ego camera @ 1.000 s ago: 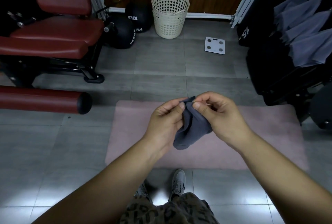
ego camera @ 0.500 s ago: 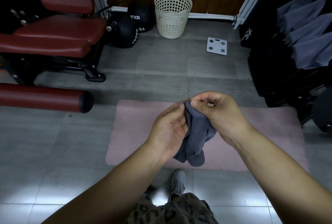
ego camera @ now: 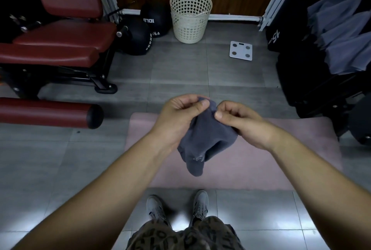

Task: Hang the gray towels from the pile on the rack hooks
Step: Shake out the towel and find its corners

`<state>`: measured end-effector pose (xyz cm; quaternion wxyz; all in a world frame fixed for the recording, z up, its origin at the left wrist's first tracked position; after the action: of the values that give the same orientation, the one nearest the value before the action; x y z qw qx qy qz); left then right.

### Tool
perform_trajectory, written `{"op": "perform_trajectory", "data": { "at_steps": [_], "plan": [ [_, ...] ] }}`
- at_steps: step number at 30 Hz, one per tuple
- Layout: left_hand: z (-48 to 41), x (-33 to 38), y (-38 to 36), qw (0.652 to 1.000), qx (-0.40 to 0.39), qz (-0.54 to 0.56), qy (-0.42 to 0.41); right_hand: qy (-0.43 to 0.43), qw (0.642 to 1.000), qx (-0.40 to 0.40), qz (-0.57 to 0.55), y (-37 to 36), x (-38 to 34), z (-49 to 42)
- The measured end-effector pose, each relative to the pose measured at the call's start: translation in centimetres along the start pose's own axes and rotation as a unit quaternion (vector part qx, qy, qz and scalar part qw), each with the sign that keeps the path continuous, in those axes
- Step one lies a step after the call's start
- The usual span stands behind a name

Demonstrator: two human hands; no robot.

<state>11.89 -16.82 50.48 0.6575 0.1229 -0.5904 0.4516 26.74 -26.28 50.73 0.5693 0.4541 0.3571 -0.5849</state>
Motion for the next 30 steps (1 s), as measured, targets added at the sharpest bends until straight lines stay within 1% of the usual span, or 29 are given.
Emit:
{"op": "perform_trajectory", "data": {
  "at_steps": [3,6,9,11,12,14,16,17,19,20,23,27,28,30],
  "plan": [
    [-1.0,1.8,0.6,0.999,0.012,-0.008,-0.034,-0.021,0.995,-0.048,0.090,0.6,-0.3,-0.2],
    [-1.7,3.6,2.0,0.997,0.044,0.007,-0.068,-0.069,0.978,-0.079,0.182,1.4,0.3,-0.2],
    [-2.6,4.8,4.6,0.989,0.084,-0.051,-0.115,-0.118,0.951,-0.039,0.282,3.6,2.2,-0.2],
    [-3.0,4.7,6.3,0.981,0.121,-0.084,-0.124,-0.133,0.925,-0.012,0.355,5.6,3.4,-0.1],
    [-3.0,4.5,7.0,0.978,0.138,-0.094,-0.124,-0.136,0.916,-0.004,0.376,6.5,4.0,-0.1],
    [-2.9,3.8,7.8,0.972,0.169,-0.107,-0.123,-0.135,0.909,0.005,0.394,7.6,4.9,0.1],
    [-2.6,3.1,8.2,0.969,0.192,-0.093,-0.120,-0.142,0.899,0.010,0.414,7.8,5.6,0.2],
    [-2.5,2.8,8.2,0.970,0.200,-0.076,-0.117,-0.142,0.888,0.014,0.436,7.7,5.8,0.2],
    [-2.4,2.4,8.3,0.969,0.218,-0.041,-0.109,-0.116,0.872,0.032,0.474,7.5,6.3,0.2],
    [-2.4,2.3,8.4,0.967,0.228,-0.029,-0.106,-0.096,0.877,0.048,0.467,7.6,6.5,0.3],
    [-2.5,2.2,8.9,0.964,0.248,-0.015,-0.098,-0.036,0.911,0.112,0.394,8.0,6.5,0.8],
    [-2.7,1.8,9.8,0.958,0.277,0.029,-0.069,-0.011,0.927,0.134,0.350,8.2,5.8,1.4],
    [-2.7,1.8,10.1,0.956,0.284,0.042,-0.062,-0.013,0.938,0.134,0.319,8.1,5.6,1.5],
    [-2.9,1.7,11.1,0.951,0.297,0.072,-0.052,-0.023,0.969,0.136,0.207,7.9,5.3,1.8]
  ]
}}
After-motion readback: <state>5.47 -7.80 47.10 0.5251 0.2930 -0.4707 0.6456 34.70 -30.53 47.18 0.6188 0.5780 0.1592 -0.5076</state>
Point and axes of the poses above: each hand's wrist, its own z-axis away from the middle knuckle, its own y-axis out of the back of the hand, x = y × z, the point moved 2 cm from there along -z, towards the middle knuckle, and after that the axes turned 3 degrees about z, right-handed, at the moved point
